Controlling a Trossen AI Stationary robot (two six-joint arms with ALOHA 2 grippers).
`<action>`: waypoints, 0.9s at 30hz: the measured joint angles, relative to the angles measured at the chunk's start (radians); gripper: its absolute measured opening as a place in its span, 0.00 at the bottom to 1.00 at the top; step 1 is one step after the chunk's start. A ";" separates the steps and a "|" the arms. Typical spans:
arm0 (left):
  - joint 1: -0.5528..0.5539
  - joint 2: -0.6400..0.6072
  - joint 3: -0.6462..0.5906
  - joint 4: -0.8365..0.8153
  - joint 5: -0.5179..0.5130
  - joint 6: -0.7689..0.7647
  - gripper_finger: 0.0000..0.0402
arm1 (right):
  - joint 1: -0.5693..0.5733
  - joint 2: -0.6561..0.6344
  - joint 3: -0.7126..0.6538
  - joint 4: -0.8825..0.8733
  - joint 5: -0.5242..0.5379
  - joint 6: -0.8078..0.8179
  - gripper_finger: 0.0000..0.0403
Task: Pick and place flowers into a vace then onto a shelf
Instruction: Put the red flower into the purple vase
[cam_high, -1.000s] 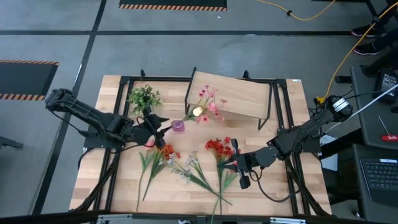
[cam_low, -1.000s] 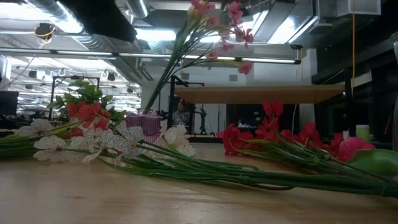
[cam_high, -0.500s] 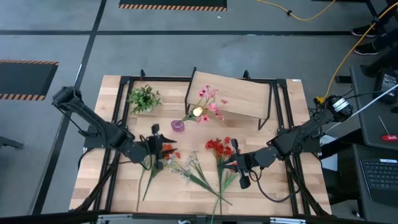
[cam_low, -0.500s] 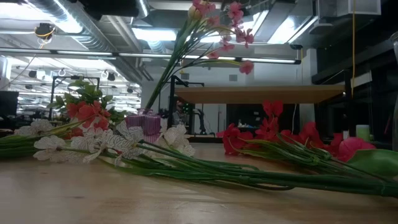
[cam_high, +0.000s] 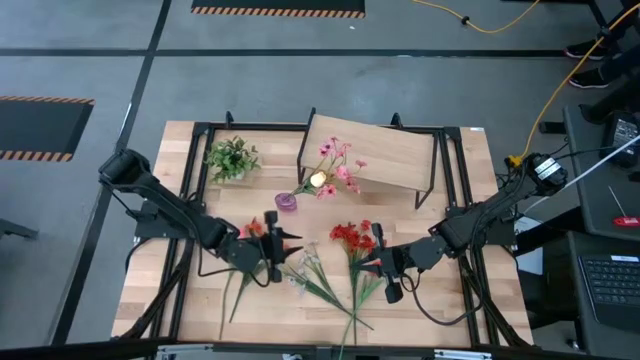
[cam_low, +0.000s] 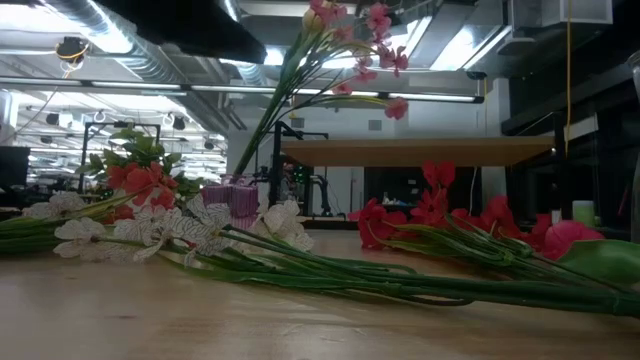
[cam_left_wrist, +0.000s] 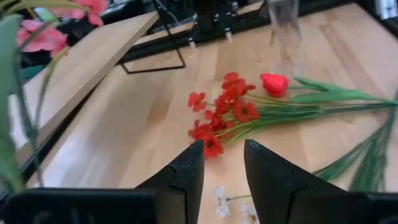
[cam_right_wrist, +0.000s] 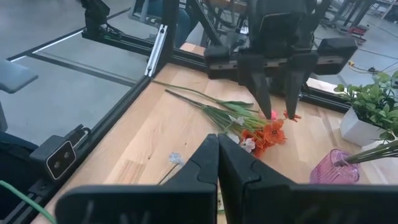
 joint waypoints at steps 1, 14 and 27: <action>0.001 -0.006 0.000 -0.004 0.018 0.001 0.27 | 0.000 0.000 0.000 0.000 0.000 -0.001 0.01; 0.086 -0.079 0.003 0.048 0.281 0.014 0.27 | -0.147 -0.008 0.213 -0.504 -0.075 -0.025 0.01; 0.128 -0.079 0.003 0.047 0.292 0.072 0.27 | -0.189 -0.008 0.290 -0.701 -0.157 -0.157 0.01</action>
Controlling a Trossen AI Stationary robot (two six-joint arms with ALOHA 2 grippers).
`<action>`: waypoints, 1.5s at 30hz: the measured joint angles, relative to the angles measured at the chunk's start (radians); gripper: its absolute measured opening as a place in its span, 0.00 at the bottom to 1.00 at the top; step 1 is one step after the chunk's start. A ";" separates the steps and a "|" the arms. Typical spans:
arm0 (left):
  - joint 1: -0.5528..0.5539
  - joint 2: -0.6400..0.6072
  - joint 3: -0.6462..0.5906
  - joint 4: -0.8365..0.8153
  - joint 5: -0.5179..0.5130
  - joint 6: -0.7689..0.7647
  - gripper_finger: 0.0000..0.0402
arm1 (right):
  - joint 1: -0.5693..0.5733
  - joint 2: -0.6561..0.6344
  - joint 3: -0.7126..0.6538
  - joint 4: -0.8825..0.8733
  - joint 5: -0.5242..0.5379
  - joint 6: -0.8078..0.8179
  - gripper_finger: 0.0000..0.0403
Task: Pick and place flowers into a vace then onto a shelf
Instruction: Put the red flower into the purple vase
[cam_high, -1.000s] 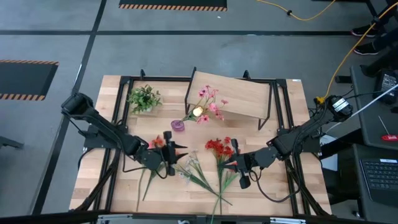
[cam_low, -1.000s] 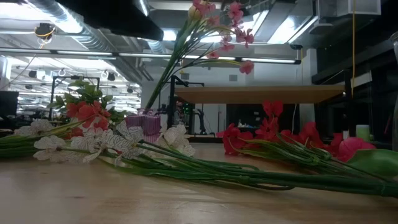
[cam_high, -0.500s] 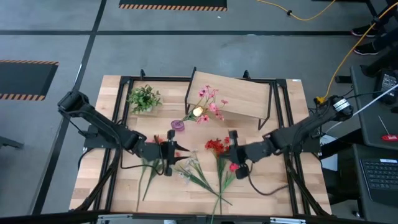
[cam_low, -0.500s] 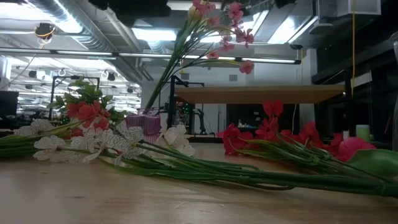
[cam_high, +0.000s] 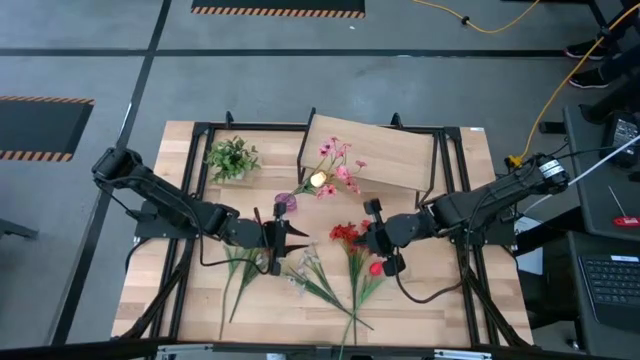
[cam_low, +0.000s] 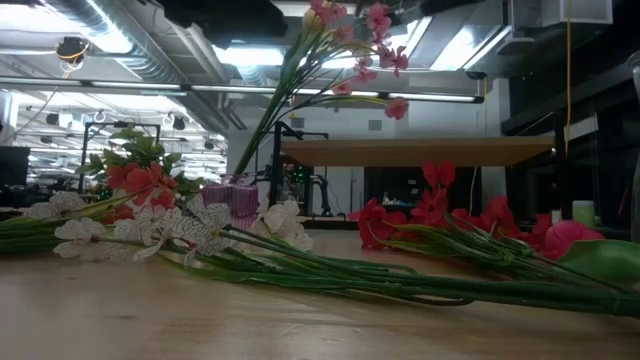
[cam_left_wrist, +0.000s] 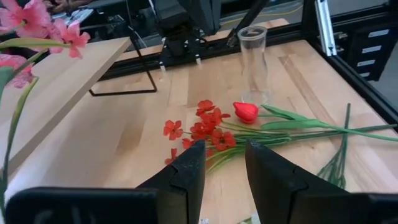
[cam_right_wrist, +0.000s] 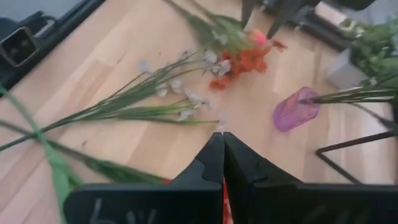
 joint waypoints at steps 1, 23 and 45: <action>-0.002 0.000 0.000 0.000 0.000 0.000 0.27 | 0.000 0.000 0.000 -0.010 -0.015 0.000 0.01; -0.005 0.000 0.000 0.014 -0.001 0.015 0.27 | 0.100 0.123 0.093 -0.071 -0.130 0.115 0.00; -0.006 0.001 -0.001 0.007 0.007 -0.092 0.27 | 0.182 0.439 0.402 -0.427 -0.094 0.320 0.13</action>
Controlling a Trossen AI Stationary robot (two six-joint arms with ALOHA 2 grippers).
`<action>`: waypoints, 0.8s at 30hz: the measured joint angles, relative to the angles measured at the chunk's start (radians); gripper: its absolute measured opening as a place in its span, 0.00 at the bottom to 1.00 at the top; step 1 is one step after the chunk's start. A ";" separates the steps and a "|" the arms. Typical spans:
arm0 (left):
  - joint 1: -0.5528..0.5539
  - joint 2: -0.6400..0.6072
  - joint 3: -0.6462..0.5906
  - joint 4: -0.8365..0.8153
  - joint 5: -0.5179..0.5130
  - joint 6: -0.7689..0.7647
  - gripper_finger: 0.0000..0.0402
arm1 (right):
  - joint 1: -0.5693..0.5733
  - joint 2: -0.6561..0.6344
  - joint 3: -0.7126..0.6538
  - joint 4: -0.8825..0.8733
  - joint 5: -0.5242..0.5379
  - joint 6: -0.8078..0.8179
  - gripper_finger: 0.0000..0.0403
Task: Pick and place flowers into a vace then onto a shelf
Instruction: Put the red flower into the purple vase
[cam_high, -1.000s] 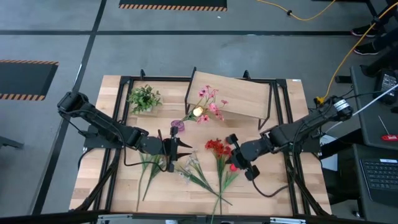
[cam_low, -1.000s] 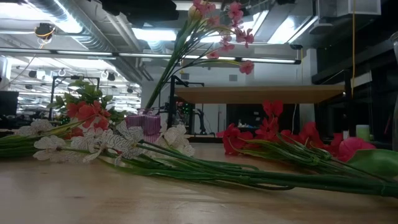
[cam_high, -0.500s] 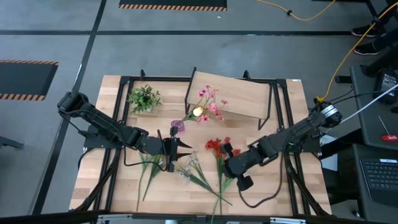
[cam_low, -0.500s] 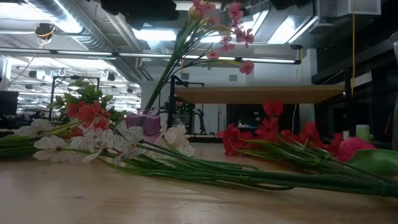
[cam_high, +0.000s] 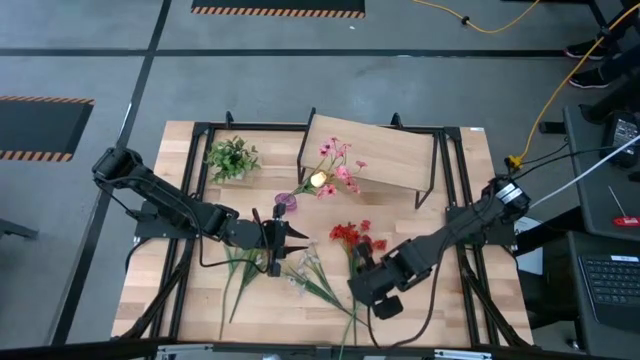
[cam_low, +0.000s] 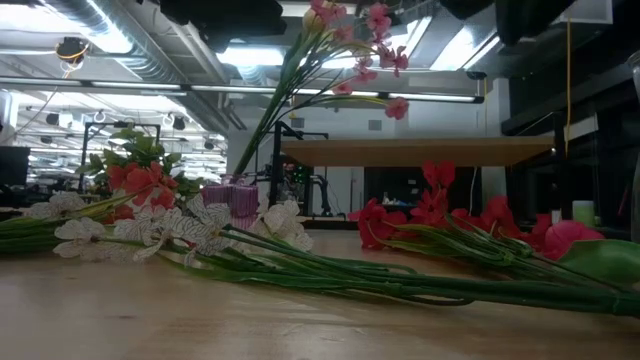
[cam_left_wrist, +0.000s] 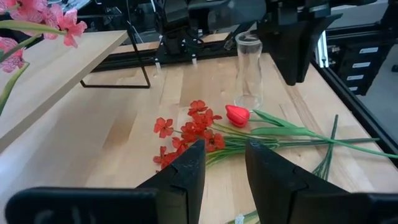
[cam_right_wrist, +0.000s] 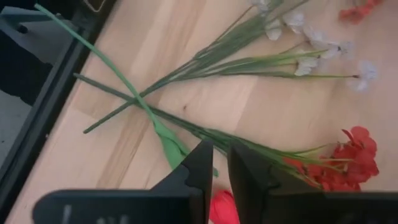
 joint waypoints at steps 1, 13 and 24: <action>0.000 0.000 0.000 0.000 0.000 0.000 0.27 | 0.003 0.001 0.000 -0.002 0.000 0.000 0.13; -0.001 0.000 0.000 -0.004 0.018 -0.016 0.27 | 0.016 0.005 0.000 0.007 0.000 0.000 0.14; -0.001 0.000 0.000 -0.007 0.019 -0.043 0.27 | 0.037 0.007 -0.138 0.131 -0.002 0.055 0.29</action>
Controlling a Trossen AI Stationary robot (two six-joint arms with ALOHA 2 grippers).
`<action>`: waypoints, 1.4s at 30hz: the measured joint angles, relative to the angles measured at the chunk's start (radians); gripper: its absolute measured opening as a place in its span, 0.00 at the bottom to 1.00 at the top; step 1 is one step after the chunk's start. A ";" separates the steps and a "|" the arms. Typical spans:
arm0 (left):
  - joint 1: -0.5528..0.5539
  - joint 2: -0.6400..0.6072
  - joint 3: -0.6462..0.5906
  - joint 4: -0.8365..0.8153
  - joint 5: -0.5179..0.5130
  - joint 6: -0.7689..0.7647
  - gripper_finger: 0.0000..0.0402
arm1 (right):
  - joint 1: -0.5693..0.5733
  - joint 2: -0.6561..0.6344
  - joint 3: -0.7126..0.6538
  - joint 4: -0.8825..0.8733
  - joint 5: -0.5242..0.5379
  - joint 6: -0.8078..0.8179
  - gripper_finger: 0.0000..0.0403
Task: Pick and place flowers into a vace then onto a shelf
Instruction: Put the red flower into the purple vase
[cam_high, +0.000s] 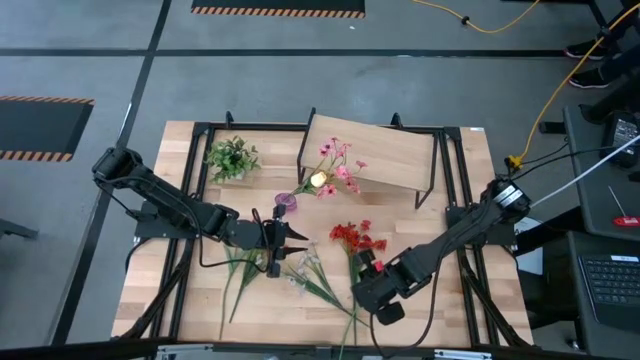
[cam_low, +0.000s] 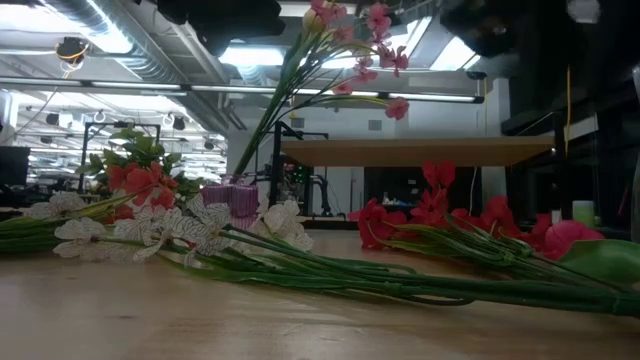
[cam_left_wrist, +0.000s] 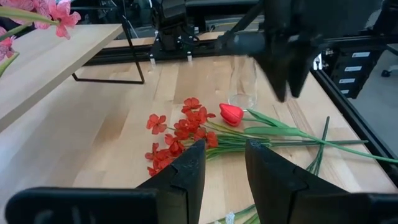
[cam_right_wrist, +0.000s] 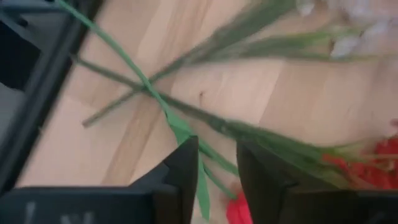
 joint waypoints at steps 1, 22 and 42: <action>0.000 0.000 0.000 0.000 0.000 -0.001 0.27 | 0.002 0.000 -0.012 0.015 0.000 -0.001 0.32; 0.000 0.000 0.000 -0.001 0.000 0.000 0.27 | 0.034 -0.001 -0.197 0.311 -0.009 0.011 0.44; 0.000 0.000 0.000 -0.004 0.000 0.000 0.27 | 0.034 0.086 -0.228 0.362 0.020 -0.019 0.44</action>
